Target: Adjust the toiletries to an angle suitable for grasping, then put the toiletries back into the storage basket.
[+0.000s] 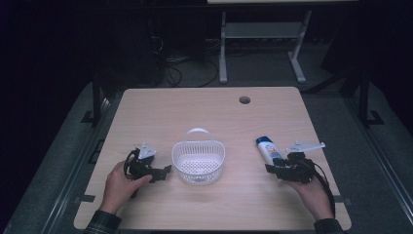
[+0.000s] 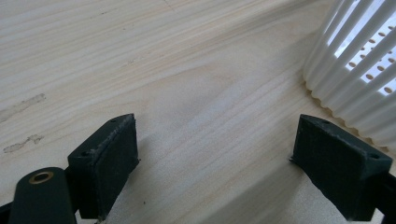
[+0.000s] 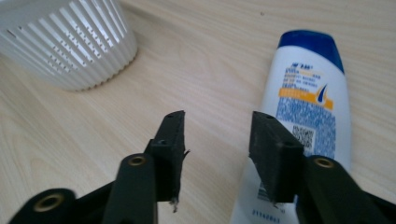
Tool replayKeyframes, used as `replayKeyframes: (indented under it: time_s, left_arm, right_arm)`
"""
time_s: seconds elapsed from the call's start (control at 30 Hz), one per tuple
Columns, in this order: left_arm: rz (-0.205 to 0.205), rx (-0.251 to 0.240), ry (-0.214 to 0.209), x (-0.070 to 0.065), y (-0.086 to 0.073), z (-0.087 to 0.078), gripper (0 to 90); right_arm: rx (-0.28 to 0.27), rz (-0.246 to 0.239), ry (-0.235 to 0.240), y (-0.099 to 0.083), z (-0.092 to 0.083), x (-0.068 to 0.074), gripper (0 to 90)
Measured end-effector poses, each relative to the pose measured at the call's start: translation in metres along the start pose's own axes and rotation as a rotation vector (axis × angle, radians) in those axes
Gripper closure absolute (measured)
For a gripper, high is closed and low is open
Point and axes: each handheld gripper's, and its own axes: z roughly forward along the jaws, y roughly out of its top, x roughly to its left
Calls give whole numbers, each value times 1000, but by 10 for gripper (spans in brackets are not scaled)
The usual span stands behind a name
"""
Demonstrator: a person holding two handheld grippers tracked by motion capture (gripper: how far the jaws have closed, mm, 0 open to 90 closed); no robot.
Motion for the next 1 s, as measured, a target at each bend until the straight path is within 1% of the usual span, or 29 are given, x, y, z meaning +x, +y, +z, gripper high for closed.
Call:
replayKeyframes:
  time_s: [0.03, 0.07, 0.1, 0.2, 0.23, 0.3, 0.33, 0.4, 0.43, 0.57, 0.6, 0.63, 0.77, 0.8, 0.9, 0.93, 0.97, 1.0]
  left_arm:
    - [0, 0, 0, 0, 0, 0, 132]
    - [0, 0, 0, 0, 0, 0, 131]
    - [0, 0, 0, 0, 0, 0, 131]
    - [0, 0, 0, 0, 0, 0, 132]
    - [0, 0, 0, 0, 0, 0, 132]
    - [0, 0, 0, 0, 0, 0, 131]
    - [0, 0, 0, 0, 0, 0, 132]
    - [0, 0, 0, 0, 0, 0, 131]
    - [0, 0, 0, 0, 0, 0, 132]
    - [0, 0, 0, 0, 0, 0, 131]
    - [0, 0, 0, 0, 0, 0, 131]
    - [0, 0, 0, 0, 0, 0, 132]
    - [-1, 0, 0, 0, 0, 0, 132]
    - [-1, 0, 0, 0, 0, 0, 131]
    - [-1, 0, 0, 0, 0, 0, 131]
    - [-1, 0, 0, 0, 0, 0, 132]
    - [-4, -3, 0, 0, 0, 0, 131]
    - [-4, -4, 0, 0, 0, 0, 131]
  right_arm:
    - [-13, -1, -5, 3, -1, -1, 477]
    - [-13, -1, -5, 3, -1, -1, 477]
    - [-28, 3, -14, 7, -2, -1, 440]
    - [-40, 7, -18, 11, -4, -3, 422]
    - [-50, 4, -27, 15, -6, -4, 400]
    - [-52, 7, -32, 17, -7, -4, 388]
    - [-59, 9, -43, 20, -8, -5, 366]
    - [-63, 12, -46, 21, -9, -6, 357]
    - [-66, 16, -57, 24, -9, -8, 333]
    - [-73, 32, -90, 32, -9, -12, 290]
    - [-70, 36, -100, 35, -8, -14, 281]
    - [-70, 36, -100, 35, -8, -14, 281]
    - [-61, 35, -141, 45, -3, -19, 268]
    - [-61, 35, -141, 45, -3, -19, 268]
    - [-34, 52, -153, 52, 3, -21, 257]
    - [-34, 52, -153, 52, 3, -21, 257]
    - [-36, 63, -156, 56, 6, -23, 257]
    - [-31, 64, -158, 58, 8, -25, 257]
